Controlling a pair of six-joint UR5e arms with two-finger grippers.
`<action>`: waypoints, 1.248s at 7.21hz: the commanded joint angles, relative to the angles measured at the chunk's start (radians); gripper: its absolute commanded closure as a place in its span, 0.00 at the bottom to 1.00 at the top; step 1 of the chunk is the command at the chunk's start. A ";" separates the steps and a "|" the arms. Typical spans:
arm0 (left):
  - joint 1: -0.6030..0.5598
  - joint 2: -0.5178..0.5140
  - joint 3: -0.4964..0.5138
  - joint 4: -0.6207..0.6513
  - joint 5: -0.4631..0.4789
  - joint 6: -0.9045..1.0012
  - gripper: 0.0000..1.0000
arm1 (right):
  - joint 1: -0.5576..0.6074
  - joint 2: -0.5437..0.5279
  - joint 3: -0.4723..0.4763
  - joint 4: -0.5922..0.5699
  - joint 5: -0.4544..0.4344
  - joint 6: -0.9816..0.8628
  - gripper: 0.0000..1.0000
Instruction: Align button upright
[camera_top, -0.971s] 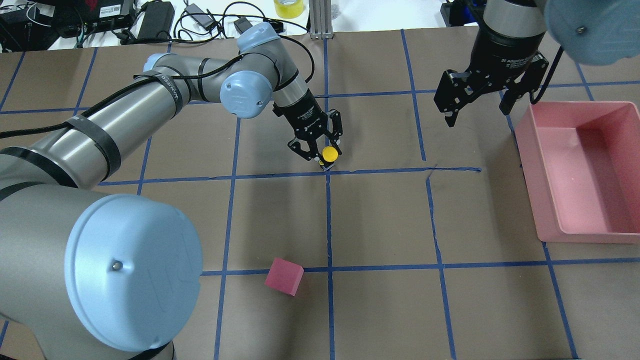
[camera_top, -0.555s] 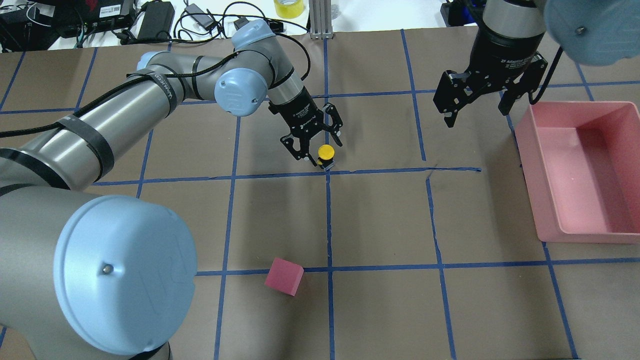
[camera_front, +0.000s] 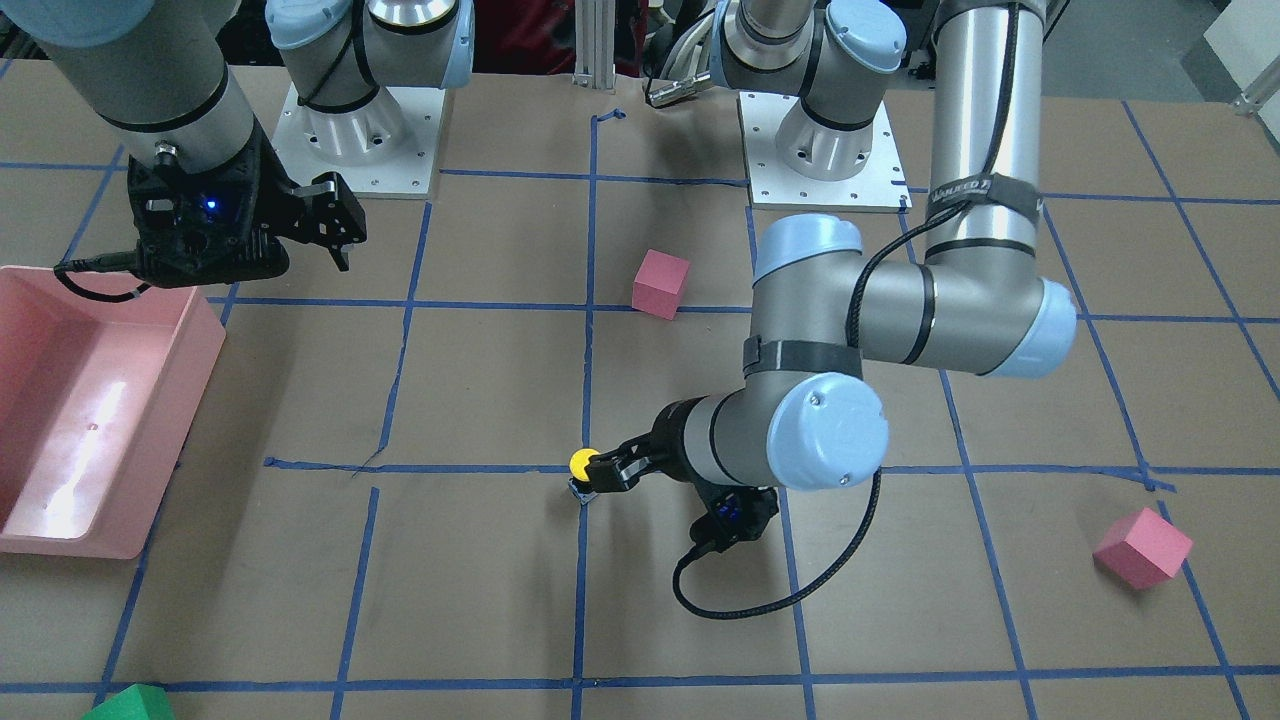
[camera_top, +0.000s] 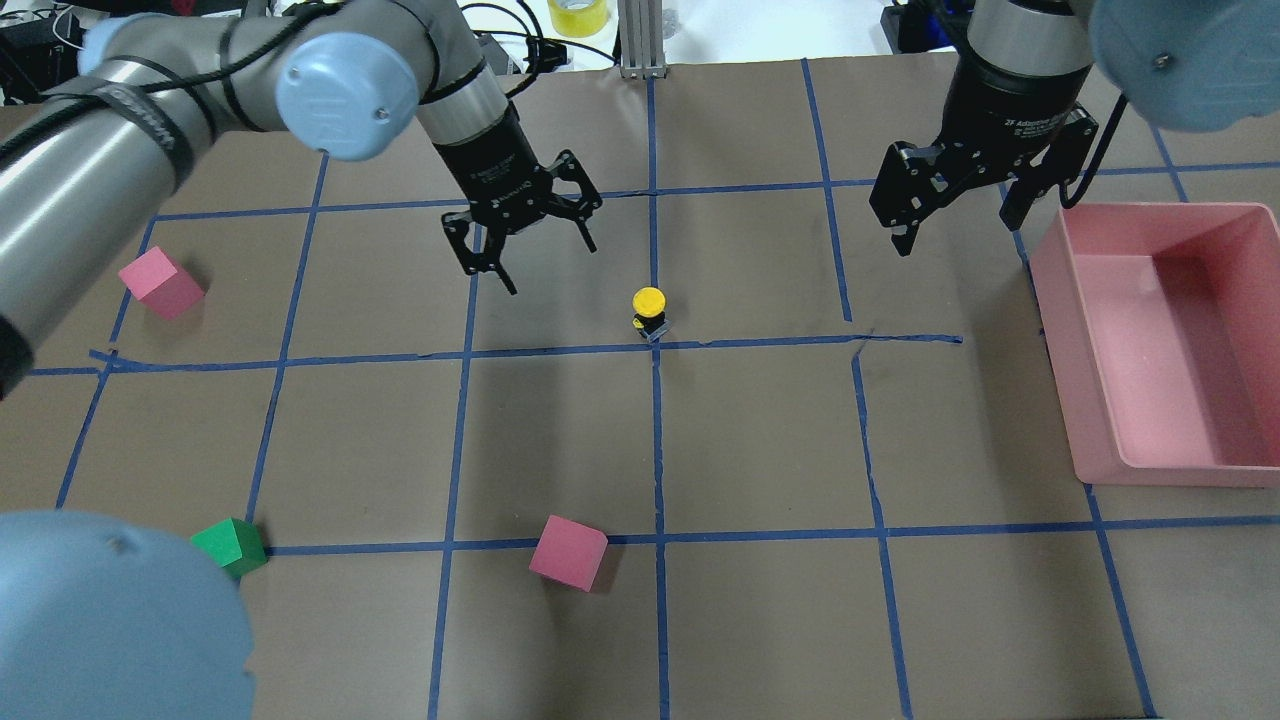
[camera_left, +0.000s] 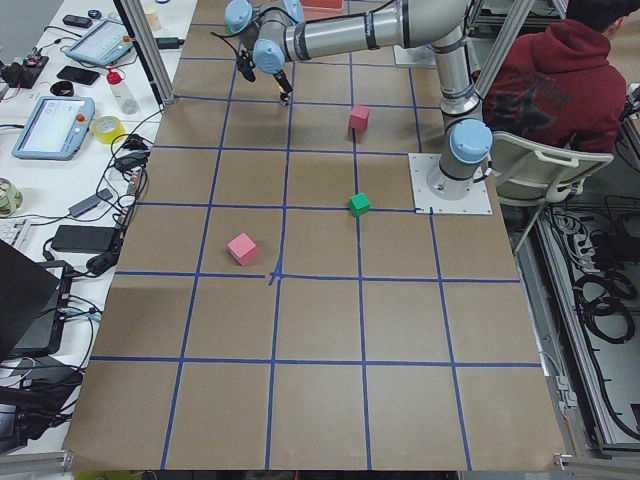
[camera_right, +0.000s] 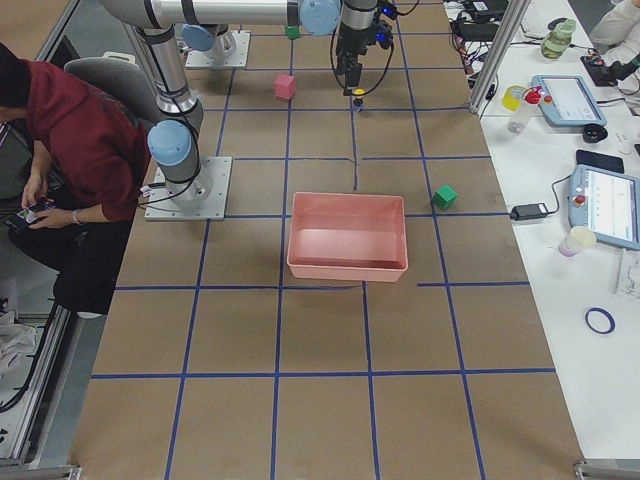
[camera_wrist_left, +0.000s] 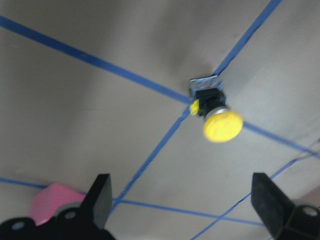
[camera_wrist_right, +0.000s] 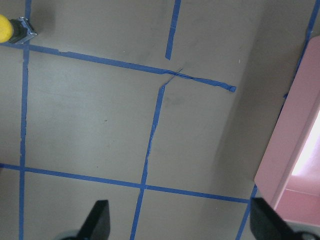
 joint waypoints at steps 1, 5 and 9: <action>0.033 0.196 -0.036 -0.122 0.189 0.246 0.00 | 0.000 0.000 0.000 0.000 0.001 -0.002 0.00; 0.051 0.382 -0.202 0.121 0.217 0.377 0.00 | -0.001 0.000 0.000 0.002 -0.002 -0.004 0.00; 0.052 0.404 -0.224 0.129 0.261 0.380 0.00 | 0.000 -0.001 0.000 0.002 0.013 -0.004 0.00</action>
